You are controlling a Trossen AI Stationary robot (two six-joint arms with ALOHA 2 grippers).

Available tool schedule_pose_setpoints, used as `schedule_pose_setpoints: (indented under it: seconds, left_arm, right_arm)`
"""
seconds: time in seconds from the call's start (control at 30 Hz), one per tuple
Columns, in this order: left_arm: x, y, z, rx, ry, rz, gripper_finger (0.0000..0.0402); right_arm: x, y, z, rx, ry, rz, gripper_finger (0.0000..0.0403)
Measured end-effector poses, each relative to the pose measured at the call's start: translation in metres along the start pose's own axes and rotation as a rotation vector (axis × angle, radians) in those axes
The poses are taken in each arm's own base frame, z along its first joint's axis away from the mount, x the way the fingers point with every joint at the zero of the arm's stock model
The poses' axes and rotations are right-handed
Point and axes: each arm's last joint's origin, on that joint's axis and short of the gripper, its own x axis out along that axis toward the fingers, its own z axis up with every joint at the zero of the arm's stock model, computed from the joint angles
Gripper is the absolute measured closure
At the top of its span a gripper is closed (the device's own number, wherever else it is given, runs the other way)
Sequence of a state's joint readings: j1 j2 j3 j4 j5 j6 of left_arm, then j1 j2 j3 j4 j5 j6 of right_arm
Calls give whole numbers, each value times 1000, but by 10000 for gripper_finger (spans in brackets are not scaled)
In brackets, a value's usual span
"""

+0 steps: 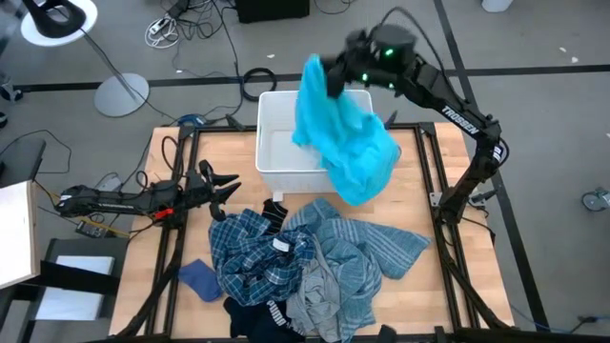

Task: Sort clothes
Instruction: Put the blue shorts into the laundry bin

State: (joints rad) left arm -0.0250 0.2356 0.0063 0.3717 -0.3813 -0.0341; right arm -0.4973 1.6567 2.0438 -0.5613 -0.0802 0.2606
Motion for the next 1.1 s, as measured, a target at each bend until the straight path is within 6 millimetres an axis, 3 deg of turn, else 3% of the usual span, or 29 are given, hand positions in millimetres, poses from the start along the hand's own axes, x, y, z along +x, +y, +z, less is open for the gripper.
schedule_pose_setpoints:
  seconds: [0.2,0.4,0.57,0.73,0.9,1.0,1.1]
  left_arm:
    - [0,0,0,0,0,0,280]
    - [0,0,0,0,0,0,280]
    - [0,0,0,0,-1,0,280]
    - [0,0,0,0,0,0,280]
    - [0,0,0,0,0,0,280]
    - [0,0,0,0,0,0,280]
    - [0,0,0,0,0,0,280]
  right_arm:
    - [6,-4,-61,19,471,-105,398]
    - [22,-7,-105,47,630,-137,368]
    - [28,-15,-135,127,738,-175,306]
    - [16,-23,-133,183,821,-127,243]
    - [-10,-22,-104,193,725,-81,208]
    - [-31,-20,-91,188,700,-108,203]
    - [-66,-18,-83,174,702,-210,206]
